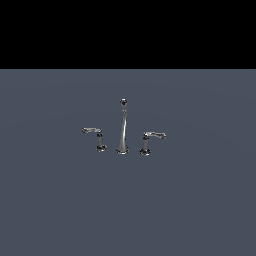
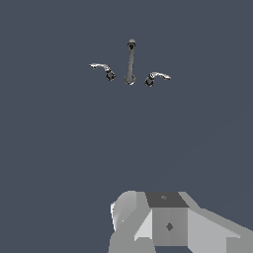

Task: Turn on the faucet by rotating a designated handle.

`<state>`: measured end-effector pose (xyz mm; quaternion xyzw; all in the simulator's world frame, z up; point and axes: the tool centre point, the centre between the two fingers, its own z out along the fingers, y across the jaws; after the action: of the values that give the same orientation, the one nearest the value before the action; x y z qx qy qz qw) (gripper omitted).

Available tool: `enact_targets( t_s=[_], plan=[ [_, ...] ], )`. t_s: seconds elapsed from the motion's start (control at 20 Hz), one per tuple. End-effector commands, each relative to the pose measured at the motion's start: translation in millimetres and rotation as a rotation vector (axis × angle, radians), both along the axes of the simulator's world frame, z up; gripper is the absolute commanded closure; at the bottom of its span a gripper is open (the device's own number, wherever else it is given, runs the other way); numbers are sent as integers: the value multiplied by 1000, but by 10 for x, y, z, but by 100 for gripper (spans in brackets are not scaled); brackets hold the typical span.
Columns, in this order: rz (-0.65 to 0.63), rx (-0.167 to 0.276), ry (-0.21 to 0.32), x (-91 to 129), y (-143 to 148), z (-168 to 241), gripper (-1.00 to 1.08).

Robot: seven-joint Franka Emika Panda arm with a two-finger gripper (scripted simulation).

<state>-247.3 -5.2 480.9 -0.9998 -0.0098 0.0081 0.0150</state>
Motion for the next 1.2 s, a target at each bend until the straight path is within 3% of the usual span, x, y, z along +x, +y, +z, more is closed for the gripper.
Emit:
enact_targets(
  t_s=[0.0,0.6,1.15],
  plan=[
    [0,0,0,0,0,0,108],
    [-93,-1,1,147,81,-212,108],
    [-340,-5,3,572,225,-777,108]
  ],
)
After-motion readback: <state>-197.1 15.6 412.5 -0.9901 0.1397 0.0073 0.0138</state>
